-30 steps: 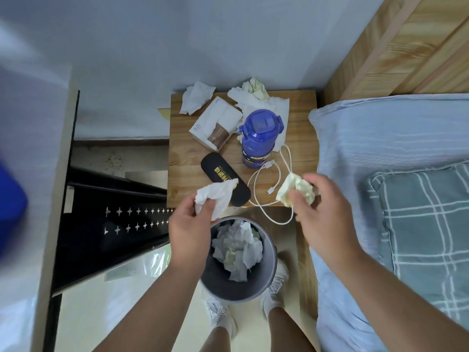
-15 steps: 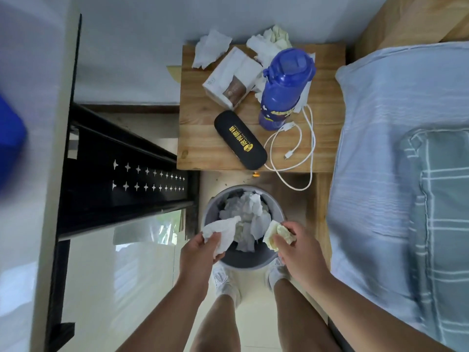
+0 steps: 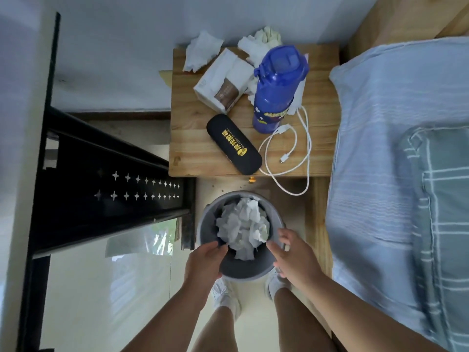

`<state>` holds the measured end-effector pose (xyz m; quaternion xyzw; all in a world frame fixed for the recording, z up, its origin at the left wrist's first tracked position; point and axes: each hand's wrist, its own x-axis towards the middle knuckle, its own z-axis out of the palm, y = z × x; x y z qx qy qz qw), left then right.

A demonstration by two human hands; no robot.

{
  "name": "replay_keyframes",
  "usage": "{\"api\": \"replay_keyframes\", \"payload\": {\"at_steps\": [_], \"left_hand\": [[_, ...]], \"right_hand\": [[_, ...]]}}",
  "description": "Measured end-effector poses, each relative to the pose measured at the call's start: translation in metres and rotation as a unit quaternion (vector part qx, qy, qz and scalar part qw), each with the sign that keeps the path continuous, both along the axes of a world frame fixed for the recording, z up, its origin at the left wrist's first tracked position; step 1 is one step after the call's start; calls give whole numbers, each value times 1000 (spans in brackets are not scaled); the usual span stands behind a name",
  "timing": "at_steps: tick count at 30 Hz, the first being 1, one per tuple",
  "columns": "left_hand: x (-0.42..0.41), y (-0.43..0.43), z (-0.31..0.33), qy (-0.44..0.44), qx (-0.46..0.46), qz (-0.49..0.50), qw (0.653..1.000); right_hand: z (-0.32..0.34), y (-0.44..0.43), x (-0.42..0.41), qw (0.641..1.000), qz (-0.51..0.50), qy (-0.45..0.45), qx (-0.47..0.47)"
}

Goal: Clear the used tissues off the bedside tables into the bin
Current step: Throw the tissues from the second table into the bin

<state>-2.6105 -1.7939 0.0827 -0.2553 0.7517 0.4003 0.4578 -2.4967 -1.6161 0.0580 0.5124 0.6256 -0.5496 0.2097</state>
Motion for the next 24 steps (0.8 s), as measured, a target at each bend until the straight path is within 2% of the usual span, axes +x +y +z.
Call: {"api": "replay_keyframes", "payload": {"at_steps": [8, 12, 16, 20, 24], "left_hand": [[-41, 34, 46, 152, 42, -15, 987], [-89, 66, 61, 220, 79, -7, 972], [-151, 111, 80, 271, 110, -5, 956], [-209, 153, 95, 340, 114, -88, 929], [-252, 190, 94, 433, 81, -224, 869]], "right_hand": [[74, 65, -31, 987, -74, 133, 59], [104, 121, -79, 968, -116, 193, 114], [126, 168, -138, 952, -105, 239, 160], [125, 203, -198, 945, -45, 245, 213], [105, 229, -243, 936, 22, 223, 272]]}}
